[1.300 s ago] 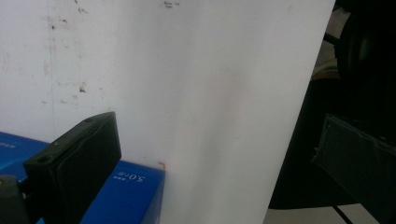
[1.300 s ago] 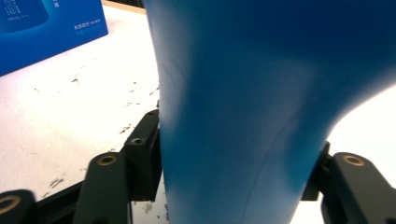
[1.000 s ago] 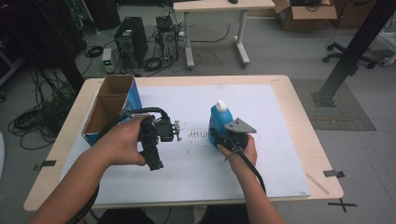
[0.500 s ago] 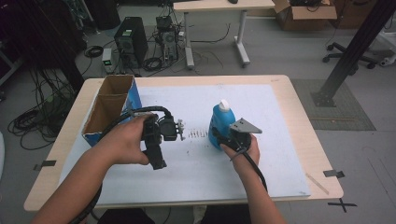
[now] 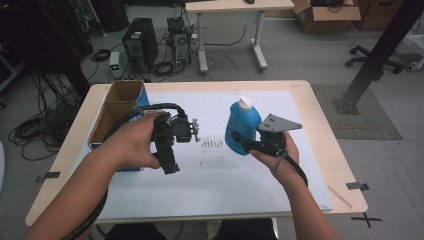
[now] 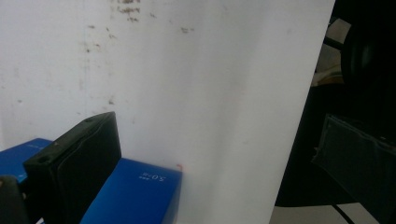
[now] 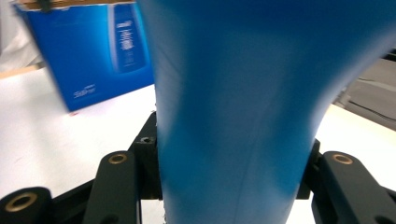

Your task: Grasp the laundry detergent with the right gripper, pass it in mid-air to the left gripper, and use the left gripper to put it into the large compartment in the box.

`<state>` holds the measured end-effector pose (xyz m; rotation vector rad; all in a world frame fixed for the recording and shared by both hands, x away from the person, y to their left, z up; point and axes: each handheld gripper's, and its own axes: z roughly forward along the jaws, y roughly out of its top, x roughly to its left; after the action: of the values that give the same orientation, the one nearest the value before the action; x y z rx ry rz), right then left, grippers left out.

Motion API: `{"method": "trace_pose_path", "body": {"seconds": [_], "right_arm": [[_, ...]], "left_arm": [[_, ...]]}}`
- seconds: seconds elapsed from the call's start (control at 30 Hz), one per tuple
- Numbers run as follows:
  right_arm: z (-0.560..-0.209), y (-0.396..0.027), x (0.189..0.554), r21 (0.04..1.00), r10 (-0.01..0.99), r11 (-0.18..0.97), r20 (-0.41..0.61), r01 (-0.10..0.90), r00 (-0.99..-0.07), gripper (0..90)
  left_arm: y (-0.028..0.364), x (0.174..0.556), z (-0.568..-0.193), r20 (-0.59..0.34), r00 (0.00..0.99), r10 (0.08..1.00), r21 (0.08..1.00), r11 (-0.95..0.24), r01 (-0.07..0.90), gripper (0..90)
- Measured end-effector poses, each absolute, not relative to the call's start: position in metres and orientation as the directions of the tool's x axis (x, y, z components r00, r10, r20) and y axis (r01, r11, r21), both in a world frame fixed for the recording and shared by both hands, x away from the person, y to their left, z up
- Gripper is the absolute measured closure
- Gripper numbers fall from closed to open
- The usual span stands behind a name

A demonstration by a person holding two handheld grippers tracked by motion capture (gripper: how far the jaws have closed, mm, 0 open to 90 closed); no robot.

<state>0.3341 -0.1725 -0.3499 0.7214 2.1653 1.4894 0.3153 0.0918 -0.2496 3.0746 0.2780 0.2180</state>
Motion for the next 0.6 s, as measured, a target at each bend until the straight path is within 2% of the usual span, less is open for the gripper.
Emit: {"method": "trace_pose_path", "body": {"seconds": [0.33, 0.6], "right_arm": [[-0.343, -0.18, 0.325, 0.922, 0.445, 0.361, -0.04, 0.139, -0.895, 46.0], [-0.353, -0.18, 0.318, 0.913, 0.358, 0.394, -0.041, 0.111, -0.933, 45.9]], "left_arm": [[0.085, 0.314, -0.237, 0.126, 0.98, 0.152, 0.066, -0.987, 0.145, 0.2], [0.08, 0.313, -0.234, 0.123, 0.985, 0.123, 0.061, -0.991, 0.116, 0.2]]}}
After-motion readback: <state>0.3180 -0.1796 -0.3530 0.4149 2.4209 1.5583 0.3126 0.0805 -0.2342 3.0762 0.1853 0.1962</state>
